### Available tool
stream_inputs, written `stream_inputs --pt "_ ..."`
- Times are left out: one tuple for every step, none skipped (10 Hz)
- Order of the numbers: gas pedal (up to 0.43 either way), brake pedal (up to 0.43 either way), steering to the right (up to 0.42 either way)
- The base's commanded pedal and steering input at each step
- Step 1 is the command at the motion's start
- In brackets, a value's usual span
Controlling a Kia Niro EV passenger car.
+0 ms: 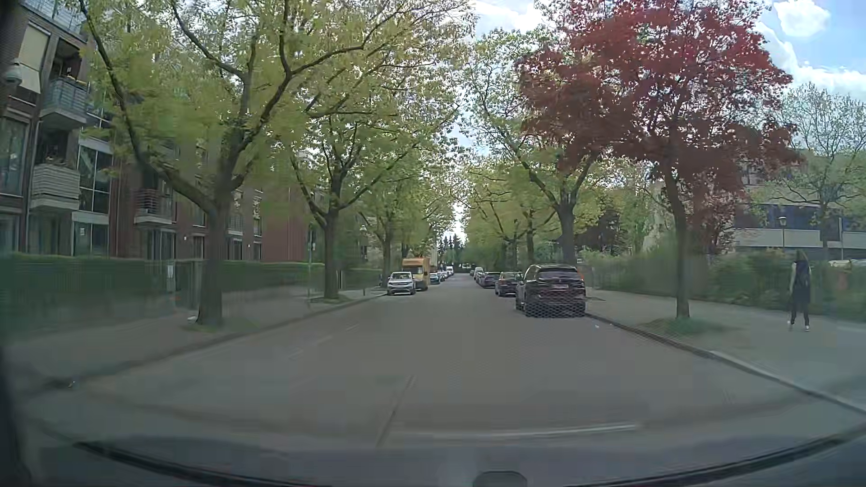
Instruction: Follow the waypoints while adhering to traffic rules and regulations
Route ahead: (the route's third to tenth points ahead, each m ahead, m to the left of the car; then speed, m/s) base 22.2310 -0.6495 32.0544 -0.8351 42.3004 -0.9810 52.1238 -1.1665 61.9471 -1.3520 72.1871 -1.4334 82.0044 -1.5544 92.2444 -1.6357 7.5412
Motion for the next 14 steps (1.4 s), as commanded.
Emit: stream_inputs --pt "0.319 0.024 0.006" --pt "0.319 0.024 0.006" --pt "0.319 0.024 0.006" --pt "0.319 0.024 0.006" --pt "0.319 0.024 0.006" --pt "0.319 0.024 0.006" --pt "0.319 0.024 0.006" --pt "0.331 0.024 0.006" --pt "0.331 0.024 0.005" --pt "0.331 0.024 0.003" --pt "0.331 0.024 0.001" --pt "0.331 0.024 0.000" --pt "0.331 0.024 -0.003" --pt "0.331 0.024 -0.006"
